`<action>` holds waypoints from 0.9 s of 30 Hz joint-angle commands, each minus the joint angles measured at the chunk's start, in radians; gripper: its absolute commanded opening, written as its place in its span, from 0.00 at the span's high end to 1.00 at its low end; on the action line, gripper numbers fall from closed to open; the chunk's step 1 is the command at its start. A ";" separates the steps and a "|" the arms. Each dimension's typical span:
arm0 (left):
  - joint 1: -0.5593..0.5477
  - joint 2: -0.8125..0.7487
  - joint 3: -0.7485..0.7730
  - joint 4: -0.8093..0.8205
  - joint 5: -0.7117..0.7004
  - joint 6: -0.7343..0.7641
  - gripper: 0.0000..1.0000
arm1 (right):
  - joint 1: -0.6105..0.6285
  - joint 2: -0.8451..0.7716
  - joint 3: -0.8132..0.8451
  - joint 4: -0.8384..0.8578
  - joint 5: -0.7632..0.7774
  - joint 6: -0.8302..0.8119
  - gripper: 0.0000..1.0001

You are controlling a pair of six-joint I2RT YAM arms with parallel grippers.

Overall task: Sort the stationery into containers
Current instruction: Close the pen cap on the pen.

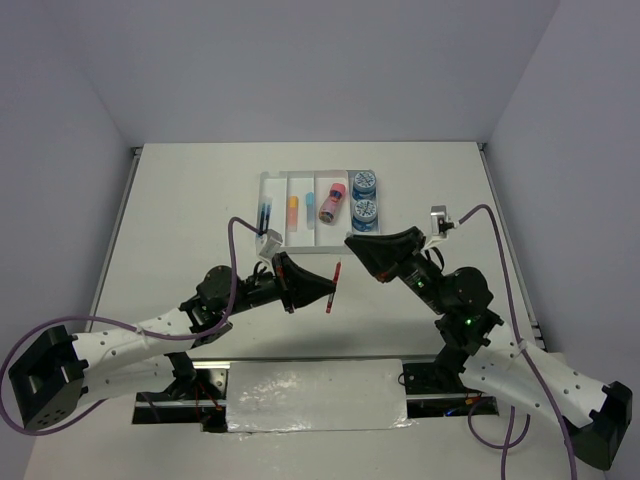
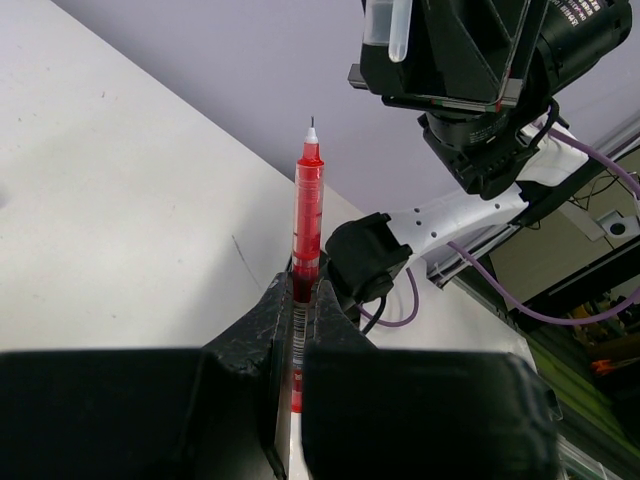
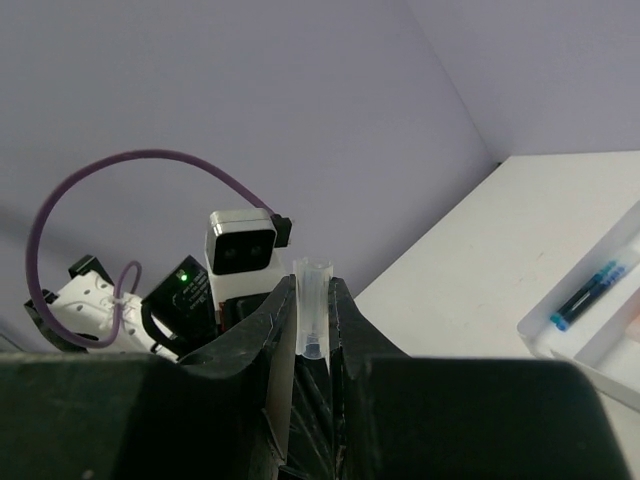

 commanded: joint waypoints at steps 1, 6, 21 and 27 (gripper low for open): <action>0.005 -0.014 0.008 0.059 0.007 -0.003 1.00 | 0.007 0.000 -0.004 0.029 0.000 -0.012 1.00; 0.005 -0.017 0.008 0.065 0.013 -0.005 1.00 | 0.007 0.019 -0.031 0.057 -0.006 0.001 1.00; 0.011 -0.009 0.014 0.050 -0.006 -0.005 1.00 | 0.007 0.020 -0.051 0.077 -0.026 0.015 1.00; 0.017 -0.024 0.008 0.055 -0.016 -0.008 1.00 | 0.007 0.031 -0.064 0.091 -0.032 0.027 1.00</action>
